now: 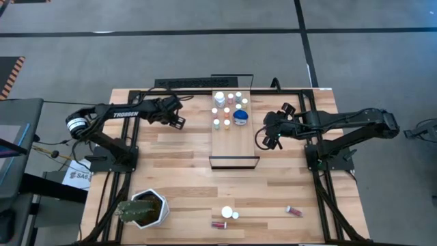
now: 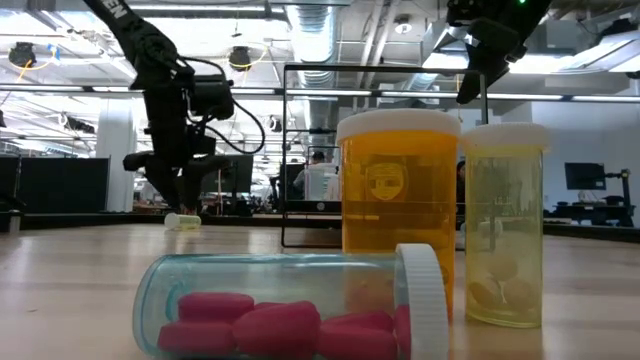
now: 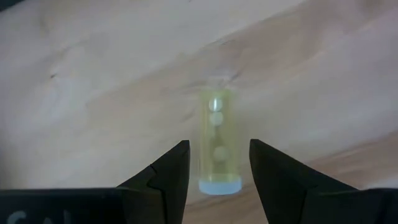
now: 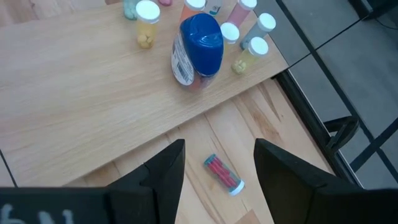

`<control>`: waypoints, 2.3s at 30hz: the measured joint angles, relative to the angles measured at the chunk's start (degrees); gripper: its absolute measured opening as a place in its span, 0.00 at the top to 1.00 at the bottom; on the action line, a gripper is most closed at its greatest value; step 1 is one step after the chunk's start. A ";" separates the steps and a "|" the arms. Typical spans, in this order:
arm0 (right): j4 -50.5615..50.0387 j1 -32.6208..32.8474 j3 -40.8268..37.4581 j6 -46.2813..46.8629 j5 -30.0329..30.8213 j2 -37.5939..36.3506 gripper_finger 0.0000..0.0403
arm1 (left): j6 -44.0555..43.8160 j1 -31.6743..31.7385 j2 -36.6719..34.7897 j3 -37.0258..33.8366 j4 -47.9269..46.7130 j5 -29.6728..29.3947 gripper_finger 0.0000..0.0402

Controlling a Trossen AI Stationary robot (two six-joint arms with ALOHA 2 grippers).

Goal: Pick and place medicine bottles onto shelf by color
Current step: Put the yellow pill bottle on the shelf

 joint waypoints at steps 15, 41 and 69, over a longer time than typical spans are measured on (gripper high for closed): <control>0.00 0.00 0.00 0.00 0.00 0.00 0.47 | 0.59 0.34 3.66 -2.01 3.66 2.75 0.62; 0.04 0.00 0.00 0.00 0.00 0.00 0.47 | -7.90 -17.49 6.43 -0.35 5.18 13.06 0.68; 0.04 0.00 0.00 0.00 0.00 0.00 0.47 | -27.09 -37.54 6.49 -0.46 7.71 13.06 0.60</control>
